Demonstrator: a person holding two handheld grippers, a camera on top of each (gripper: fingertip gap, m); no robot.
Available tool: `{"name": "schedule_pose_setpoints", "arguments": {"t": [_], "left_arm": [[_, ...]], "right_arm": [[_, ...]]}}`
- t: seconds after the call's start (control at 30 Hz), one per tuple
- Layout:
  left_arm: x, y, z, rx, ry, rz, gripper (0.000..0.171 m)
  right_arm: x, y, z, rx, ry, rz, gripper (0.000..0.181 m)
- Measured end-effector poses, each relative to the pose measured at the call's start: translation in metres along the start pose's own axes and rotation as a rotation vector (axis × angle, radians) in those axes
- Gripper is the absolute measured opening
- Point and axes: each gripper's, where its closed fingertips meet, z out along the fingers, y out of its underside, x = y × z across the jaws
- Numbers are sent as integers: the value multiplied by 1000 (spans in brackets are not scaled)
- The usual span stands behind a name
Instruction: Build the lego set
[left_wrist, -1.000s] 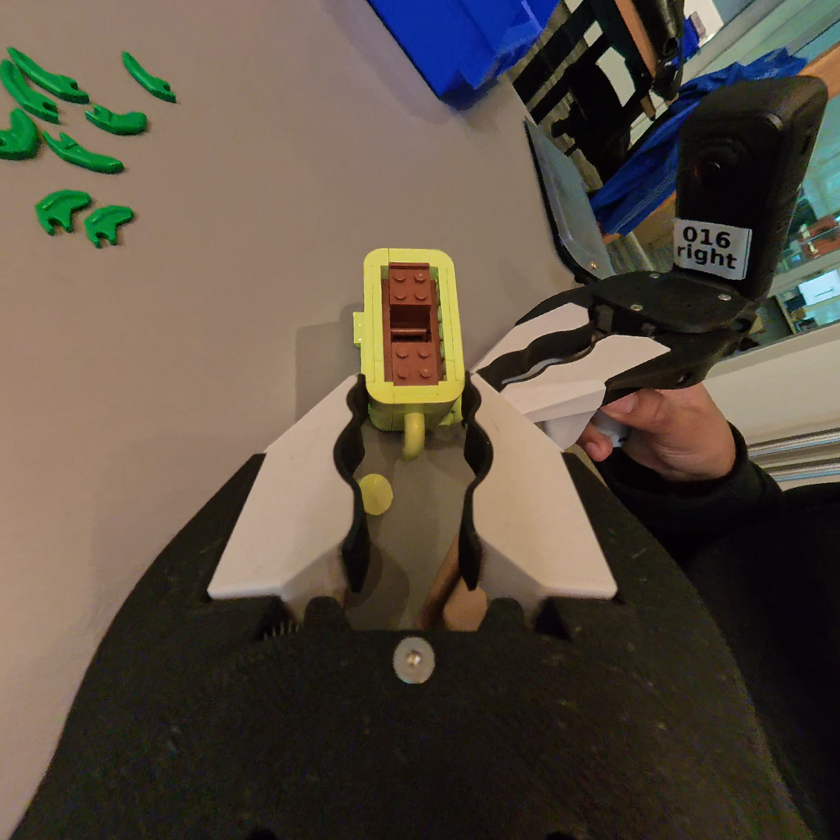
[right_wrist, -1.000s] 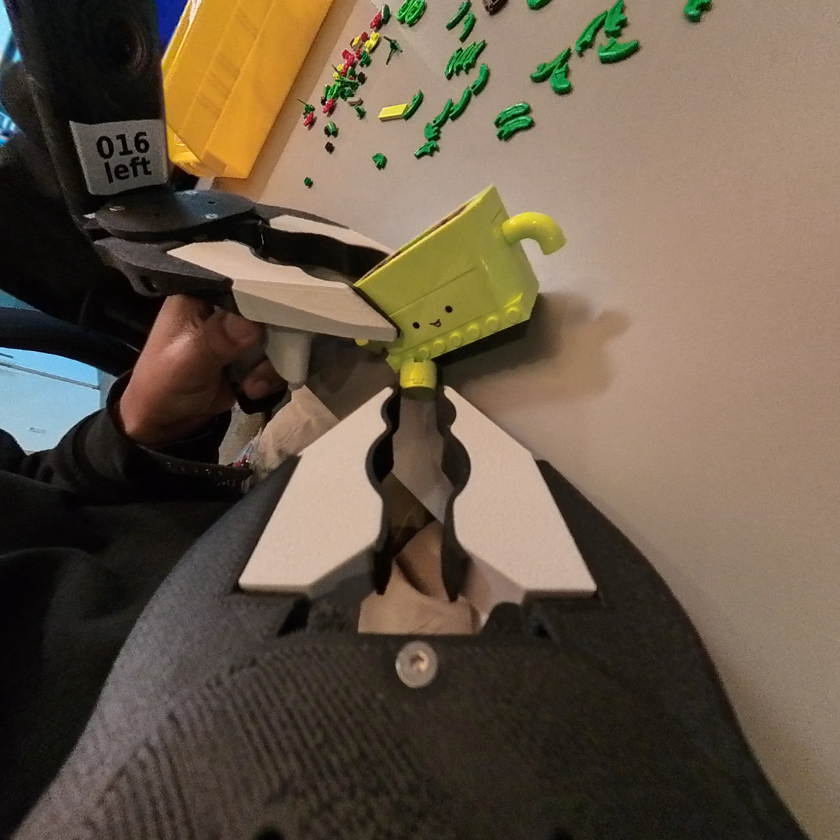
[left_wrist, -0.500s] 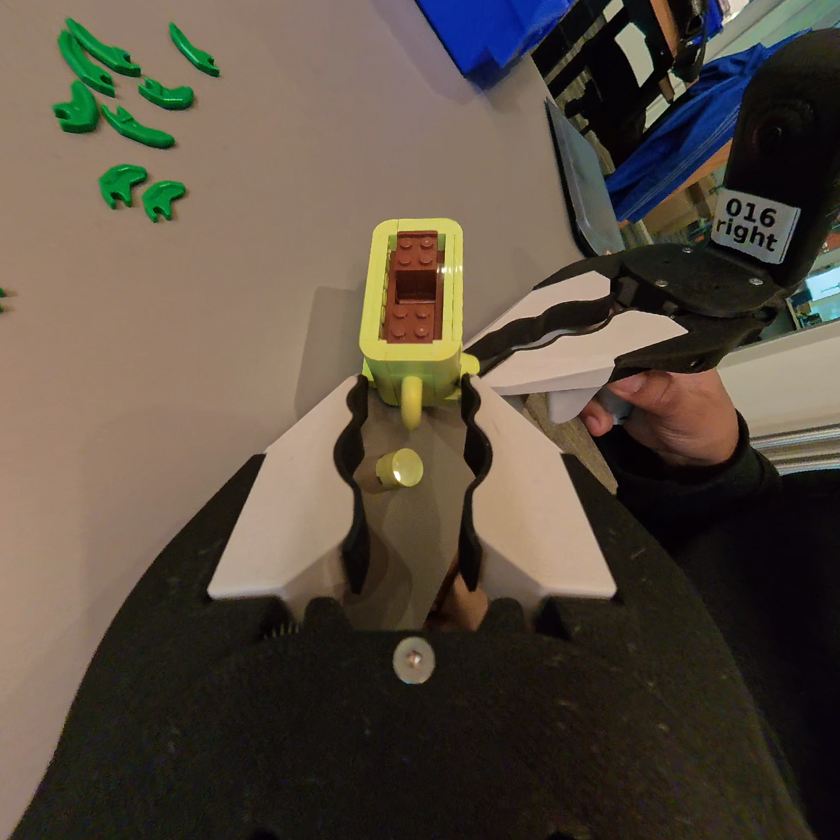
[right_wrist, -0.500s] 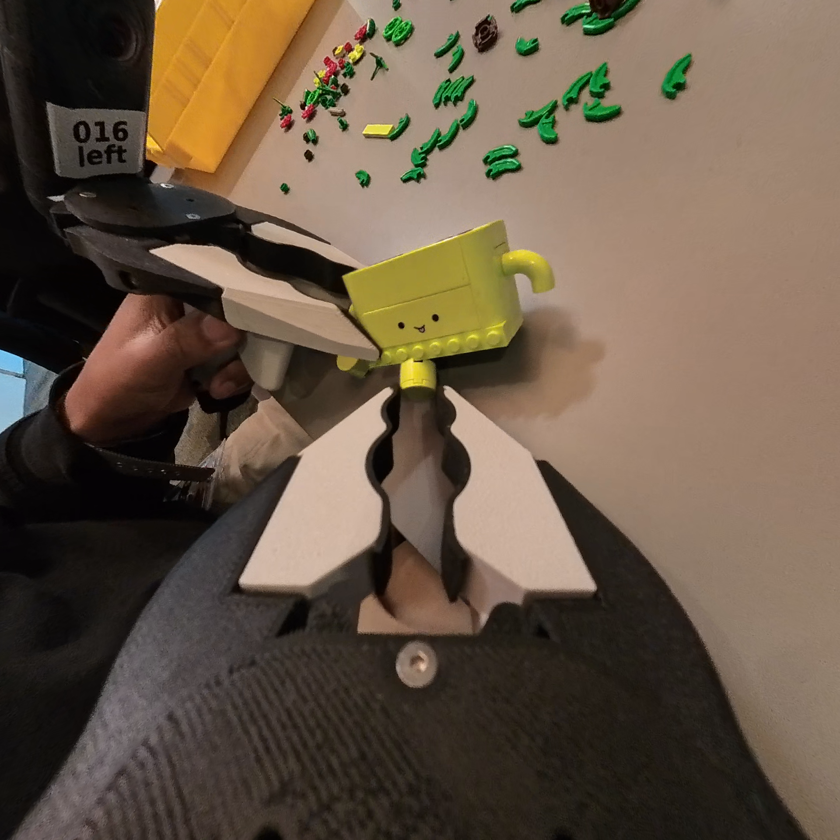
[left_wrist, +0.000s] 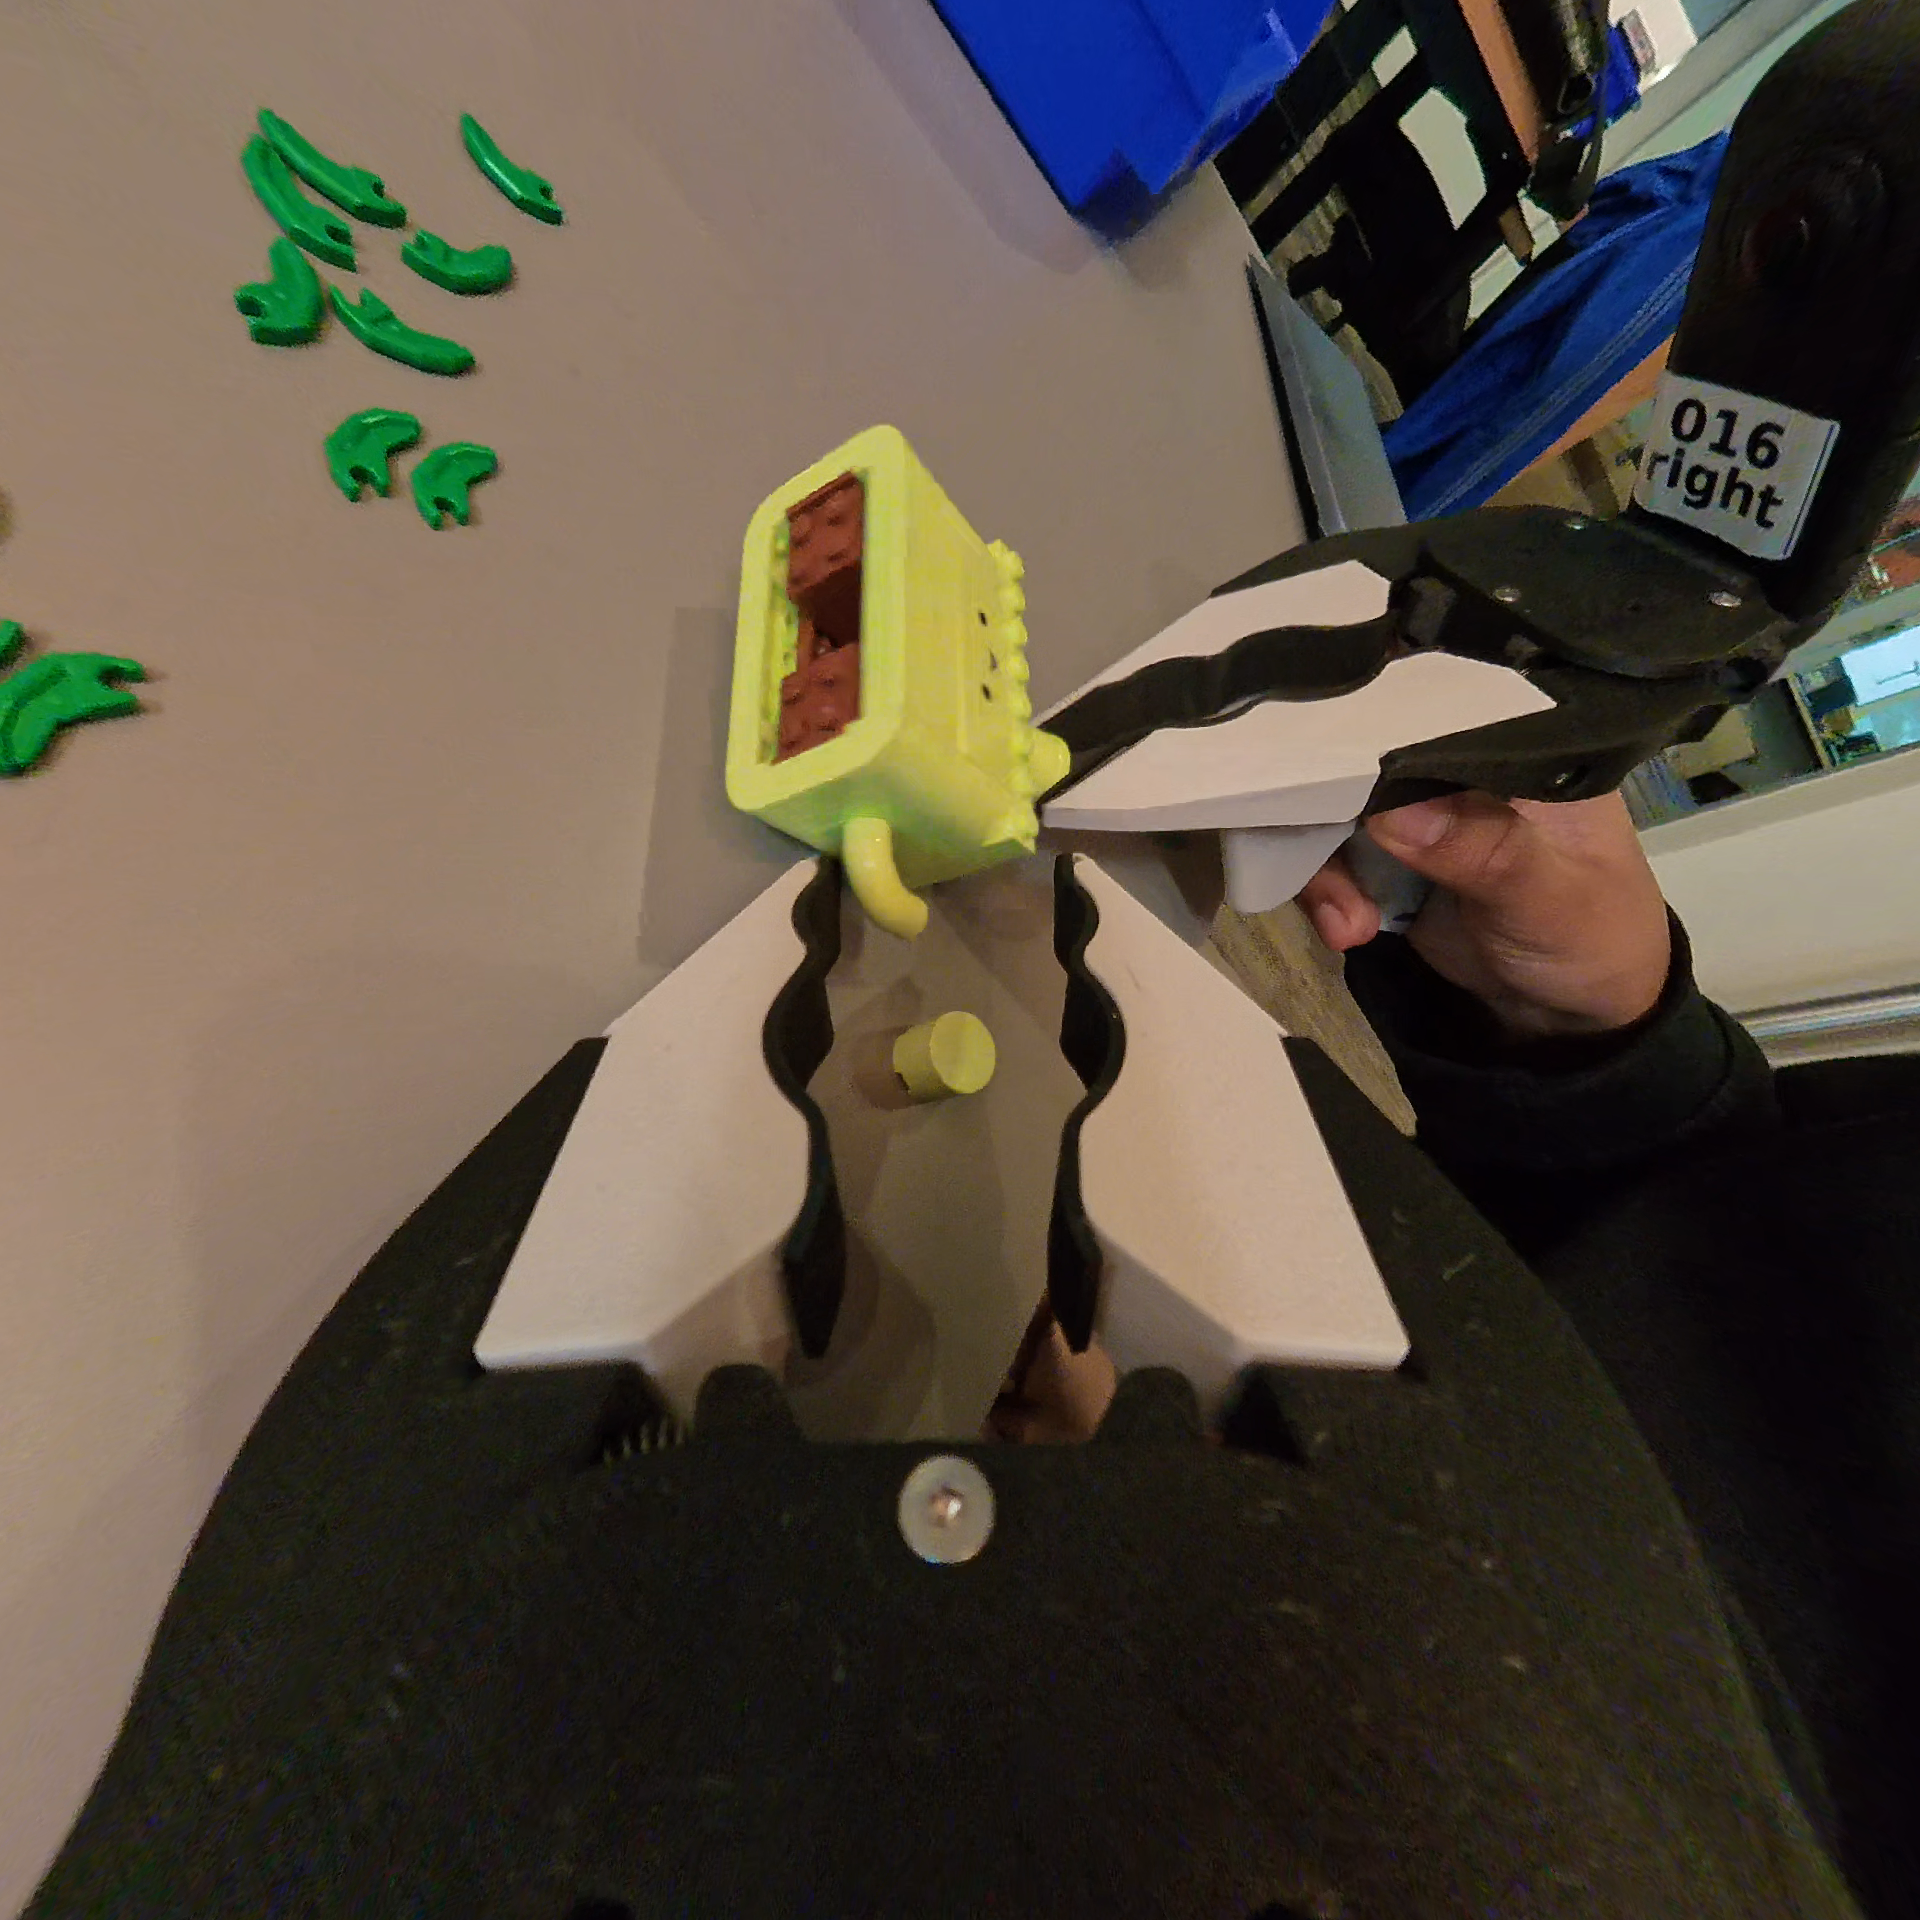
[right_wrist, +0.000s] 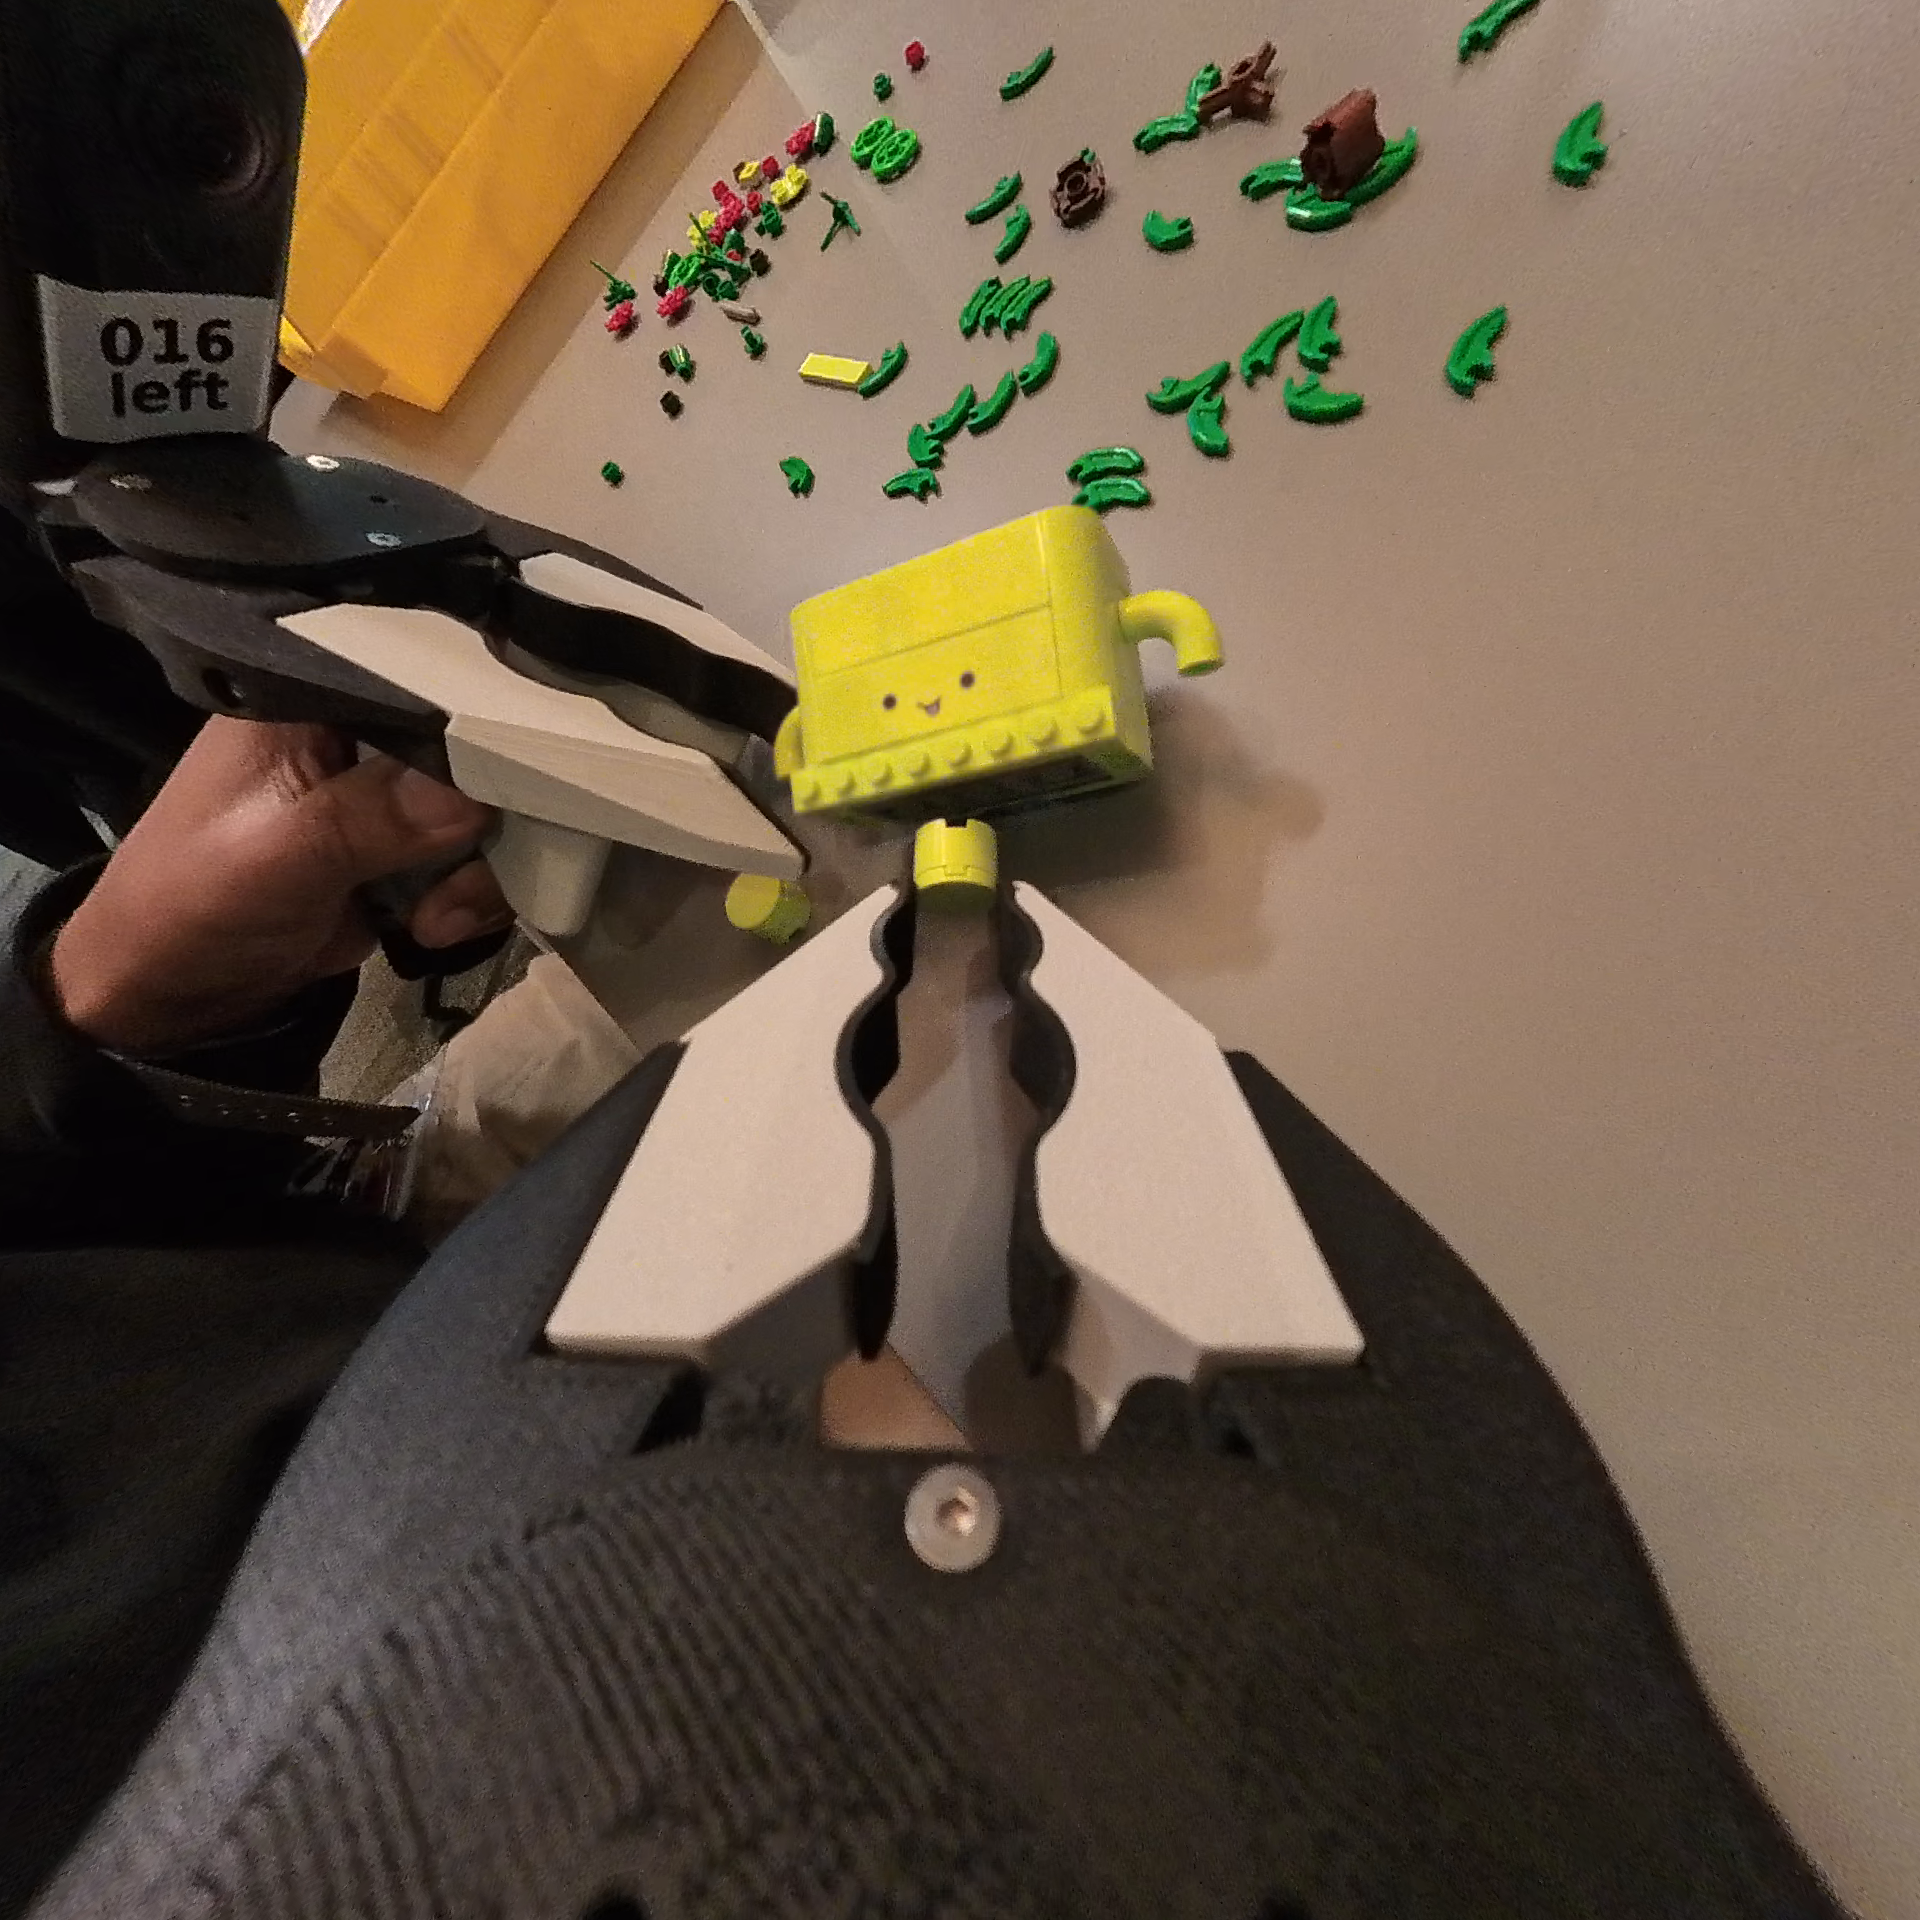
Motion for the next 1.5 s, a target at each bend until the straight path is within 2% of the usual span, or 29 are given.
{"name": "schedule_pose_setpoints", "arguments": {"t": [0.4,0.5,0.6,0.73,0.83,0.9,0.97,1.1,1.2,1.33,1.5], "left_arm": [[-8,-7,-14,42,-18,-3,44],[-1,-18,-22,107,-11,40,43],[18,-33,-31,211,43,166,48],[35,-40,-36,280,77,237,48],[55,-36,-35,266,307,98,50],[65,-39,-39,288,472,-29,56],[70,-38,-41,286,573,-112,55],[69,-27,-30,200,573,-146,39],[73,-31,-35,232,630,-187,15],[73,-31,-39,238,689,-255,15],[72,-33,-46,256,766,-355,15]], "right_arm": [[-9,-14,-9,83,-65,-26,14],[-21,-22,-16,134,-149,-9,14],[-35,-29,-22,178,-250,7,14],[-41,-30,-24,197,-271,-35,14],[-54,-31,-28,234,-276,-161,14],[-58,-31,-29,245,-220,-275,14],[-59,-30,-29,241,-146,-399,14],[-65,-32,-31,274,-45,-582,14],[-71,-33,-31,280,-37,-641,14],[-74,-32,-32,286,-12,-709,14],[-76,-35,-39,331,120,-971,34]]}}
